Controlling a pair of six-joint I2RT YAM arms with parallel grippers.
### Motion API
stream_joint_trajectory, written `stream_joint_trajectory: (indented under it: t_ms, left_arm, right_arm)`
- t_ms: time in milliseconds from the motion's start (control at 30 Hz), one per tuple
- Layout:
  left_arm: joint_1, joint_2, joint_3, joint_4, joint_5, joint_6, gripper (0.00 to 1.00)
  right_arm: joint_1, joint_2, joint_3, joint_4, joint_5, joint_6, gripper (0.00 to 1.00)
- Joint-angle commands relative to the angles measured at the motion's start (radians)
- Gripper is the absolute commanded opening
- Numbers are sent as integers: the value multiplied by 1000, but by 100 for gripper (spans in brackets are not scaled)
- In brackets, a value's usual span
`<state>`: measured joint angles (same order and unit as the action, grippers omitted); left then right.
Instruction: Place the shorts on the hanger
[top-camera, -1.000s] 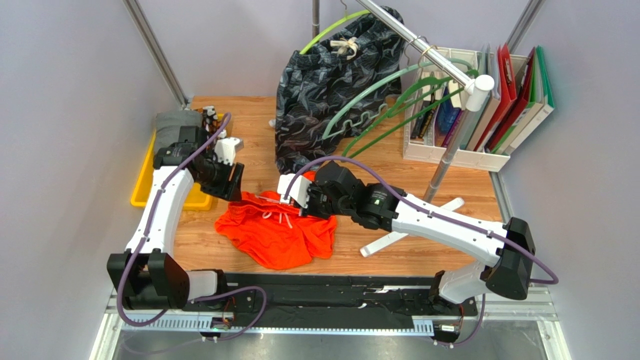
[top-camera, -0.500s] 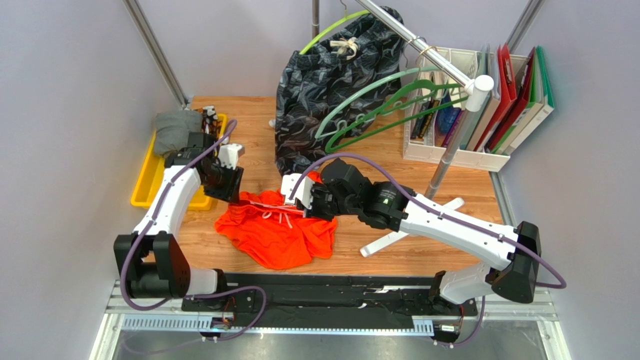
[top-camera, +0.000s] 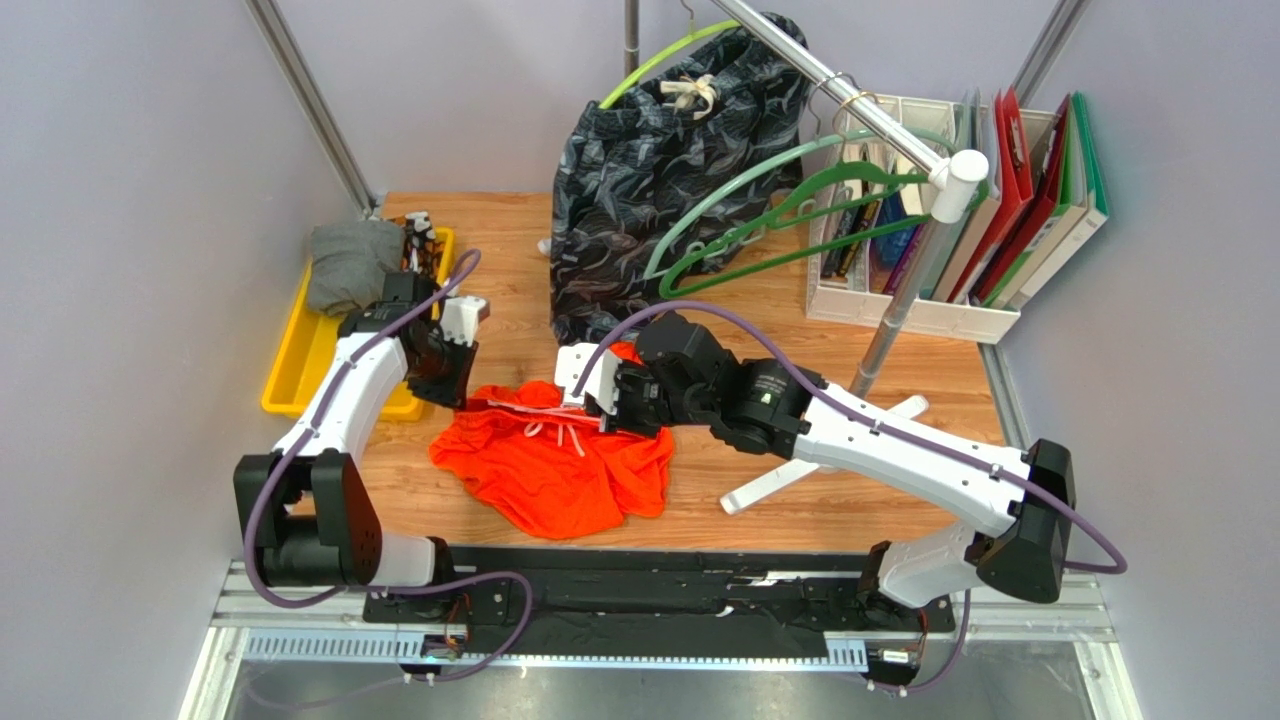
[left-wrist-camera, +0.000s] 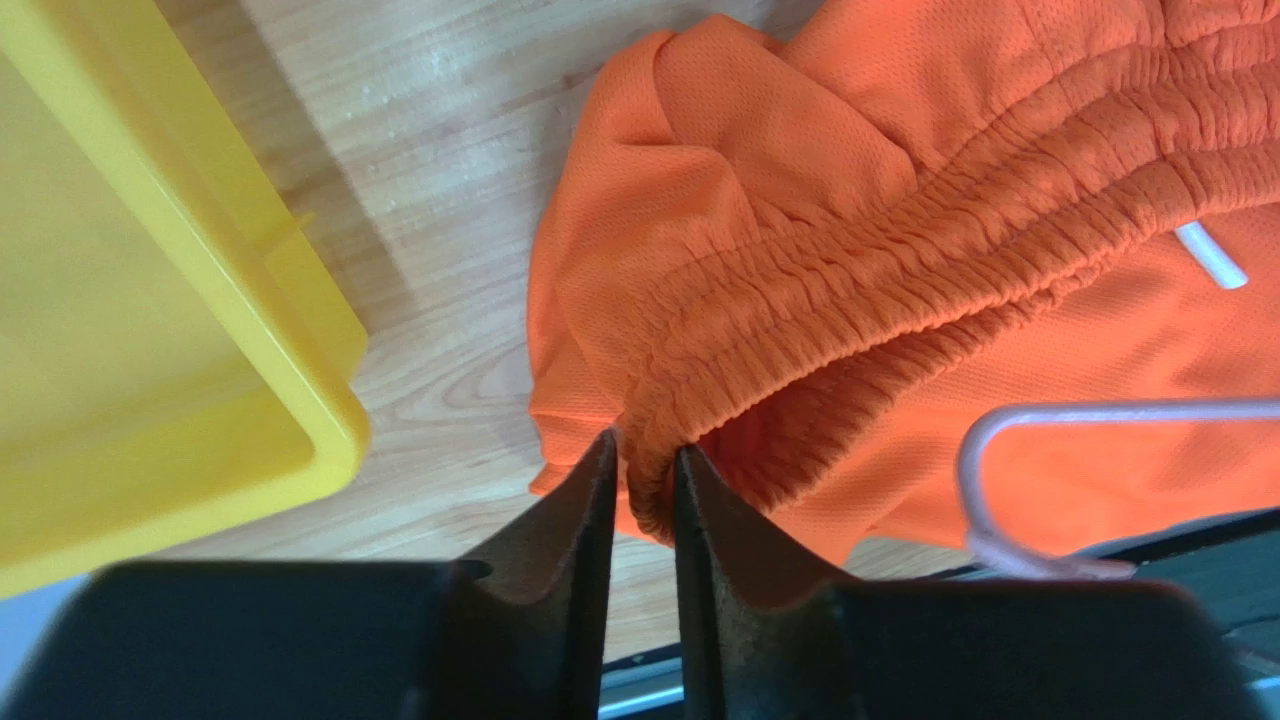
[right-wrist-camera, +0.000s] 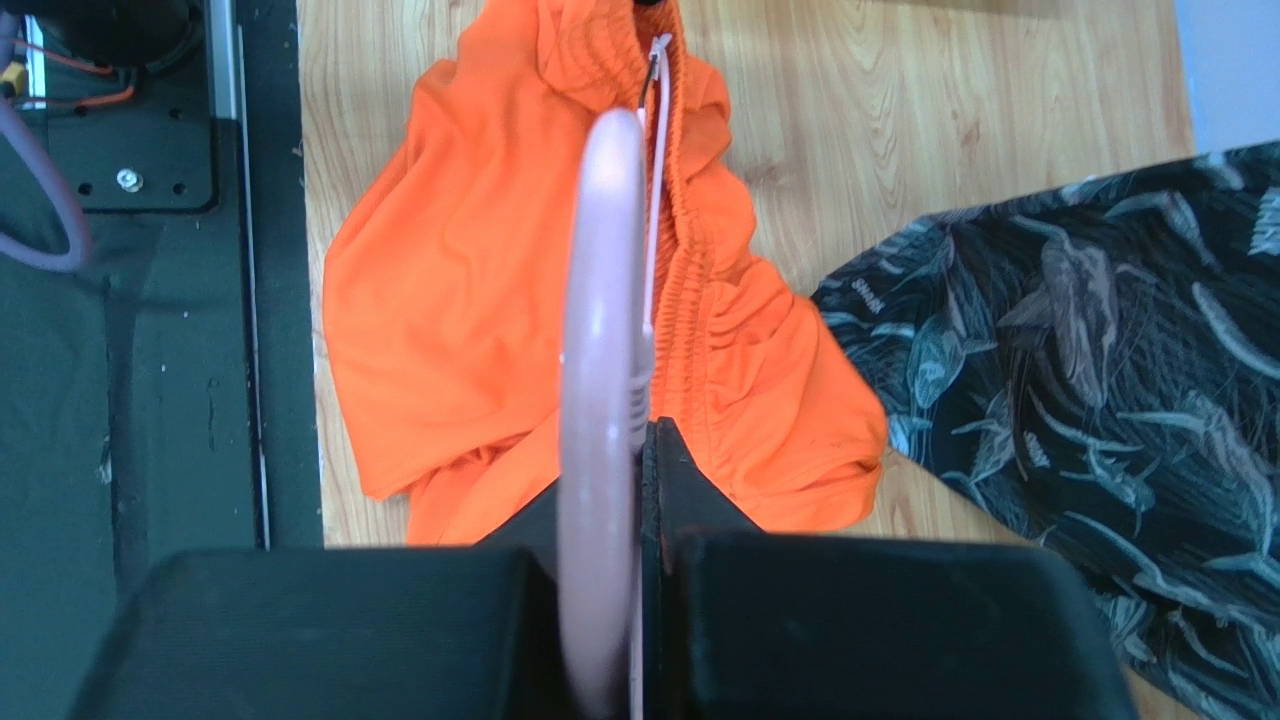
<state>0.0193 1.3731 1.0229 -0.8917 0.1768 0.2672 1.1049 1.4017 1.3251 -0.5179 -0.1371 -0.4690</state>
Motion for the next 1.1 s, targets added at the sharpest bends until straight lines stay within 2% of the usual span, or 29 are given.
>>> stream_joint_trajectory:
  t_ms: [0, 33, 100, 367, 633, 1067]
  left_arm:
    - [-2, -38, -15, 7, 0, 46, 14]
    - [-4, -55, -20, 5, 7, 58, 6]
    - [-7, -69, -23, 5, 10, 67, 0]
    - [-15, -137, -38, -6, 39, 104, 0]
    - [-71, -213, -27, -32, 76, 136, 0]
    - [-159, -307, 126, -184, 190, 125, 0]
  right_arm:
    - [-8, 14, 68, 71, -30, -29, 0]
    - [-8, 16, 68, 71, -39, -34, 0]
    - [-11, 16, 65, 71, -55, -46, 0]
    - [-26, 66, 80, 76, -88, -77, 0]
    - [-33, 74, 71, 70, -99, -85, 0]
    - [-33, 146, 123, 130, -173, -103, 0]
